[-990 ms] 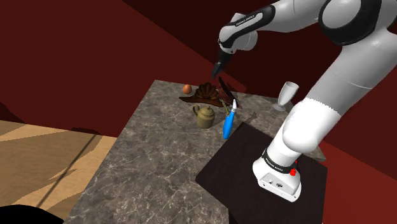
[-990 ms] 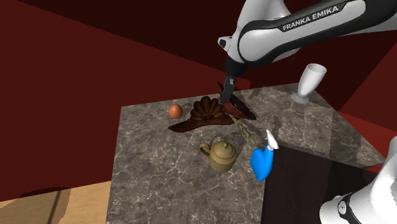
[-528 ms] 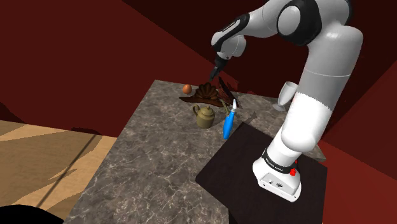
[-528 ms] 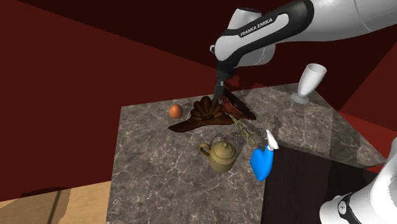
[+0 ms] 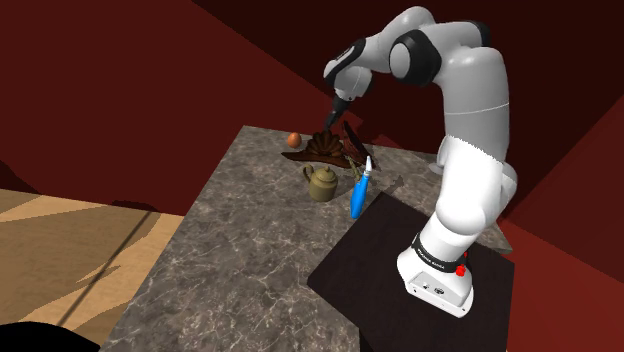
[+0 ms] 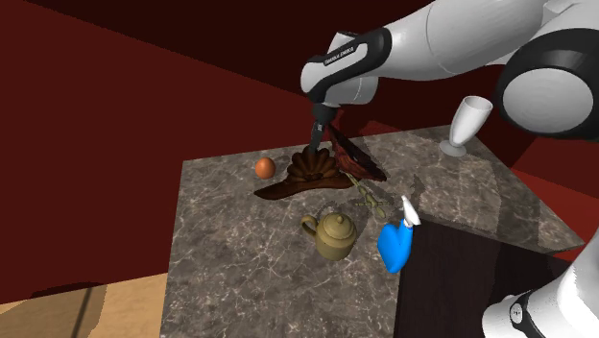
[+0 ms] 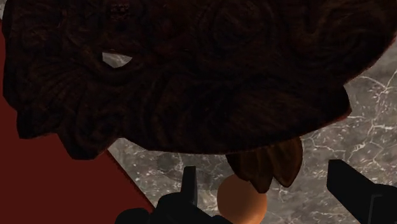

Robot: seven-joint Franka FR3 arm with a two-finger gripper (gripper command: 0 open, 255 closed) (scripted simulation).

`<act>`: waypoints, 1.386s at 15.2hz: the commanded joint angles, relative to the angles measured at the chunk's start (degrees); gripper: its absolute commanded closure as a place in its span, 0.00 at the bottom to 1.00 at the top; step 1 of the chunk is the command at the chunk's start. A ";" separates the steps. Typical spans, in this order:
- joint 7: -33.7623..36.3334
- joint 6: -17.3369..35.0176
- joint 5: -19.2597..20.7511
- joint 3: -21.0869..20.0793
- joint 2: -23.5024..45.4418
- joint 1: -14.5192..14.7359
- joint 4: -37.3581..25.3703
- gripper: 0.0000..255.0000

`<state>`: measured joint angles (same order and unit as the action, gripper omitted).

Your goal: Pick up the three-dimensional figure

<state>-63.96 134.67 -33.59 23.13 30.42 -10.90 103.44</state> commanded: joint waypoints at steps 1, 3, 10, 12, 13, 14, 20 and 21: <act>-1.22 0.06 -1.14 -0.72 2.32 -1.26 -1.89 0.00; -1.85 0.98 -1.84 -1.20 3.31 -1.57 -1.87 0.00; -3.30 3.05 -3.45 -2.32 5.64 -2.30 -1.93 1.00; -3.28 3.00 -3.43 -2.31 5.65 -2.30 -1.99 1.00; -3.27 3.00 -3.43 -2.31 5.65 -2.30 -1.99 1.00; -3.27 3.01 -3.43 -2.31 5.65 -2.29 -1.99 1.00; -2.97 2.57 -3.09 -2.06 5.14 -2.14 -1.95 1.00; -2.66 2.13 -2.74 -1.81 4.62 -1.98 -1.92 1.00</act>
<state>-66.89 137.15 -36.63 21.09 35.55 -13.04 101.52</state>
